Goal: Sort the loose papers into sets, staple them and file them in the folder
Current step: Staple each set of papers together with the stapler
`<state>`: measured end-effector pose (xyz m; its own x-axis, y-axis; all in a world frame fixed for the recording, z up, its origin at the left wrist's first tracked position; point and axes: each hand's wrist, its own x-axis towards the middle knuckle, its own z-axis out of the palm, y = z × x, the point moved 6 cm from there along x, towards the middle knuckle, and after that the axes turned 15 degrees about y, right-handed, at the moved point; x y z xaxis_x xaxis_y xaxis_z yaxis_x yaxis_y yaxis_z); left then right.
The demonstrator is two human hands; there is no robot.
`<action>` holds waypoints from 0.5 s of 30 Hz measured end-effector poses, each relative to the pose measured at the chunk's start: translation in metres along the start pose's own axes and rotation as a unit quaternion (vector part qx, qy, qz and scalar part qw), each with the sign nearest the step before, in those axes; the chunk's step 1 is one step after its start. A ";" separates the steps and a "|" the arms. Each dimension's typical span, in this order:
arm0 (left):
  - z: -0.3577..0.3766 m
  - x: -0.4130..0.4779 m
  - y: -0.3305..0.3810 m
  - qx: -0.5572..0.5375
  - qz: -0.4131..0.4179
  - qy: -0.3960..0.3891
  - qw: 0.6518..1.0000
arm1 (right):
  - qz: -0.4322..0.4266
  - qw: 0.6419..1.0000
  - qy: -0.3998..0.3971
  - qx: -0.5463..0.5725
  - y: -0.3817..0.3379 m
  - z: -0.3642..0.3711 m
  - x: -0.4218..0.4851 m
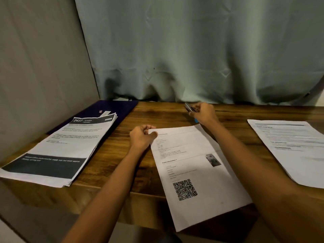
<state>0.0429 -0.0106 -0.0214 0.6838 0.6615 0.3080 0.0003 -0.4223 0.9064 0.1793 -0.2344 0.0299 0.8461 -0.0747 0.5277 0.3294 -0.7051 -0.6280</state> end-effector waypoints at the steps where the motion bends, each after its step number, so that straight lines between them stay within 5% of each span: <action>1: -0.001 0.000 0.000 -0.007 -0.003 0.003 1.000 | 0.001 1.000 0.002 -0.031 0.010 -0.004 0.000; 15: -0.008 0.010 -0.008 -0.049 -0.043 0.045 0.997 | 0.001 0.987 -0.029 -0.158 0.053 -0.020 -0.017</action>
<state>0.0438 0.0044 -0.0231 0.6160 0.7477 0.2480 -0.0181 -0.3013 0.9534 0.1742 -0.2849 -0.0003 0.8726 -0.0428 0.4865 0.1880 -0.8899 -0.4155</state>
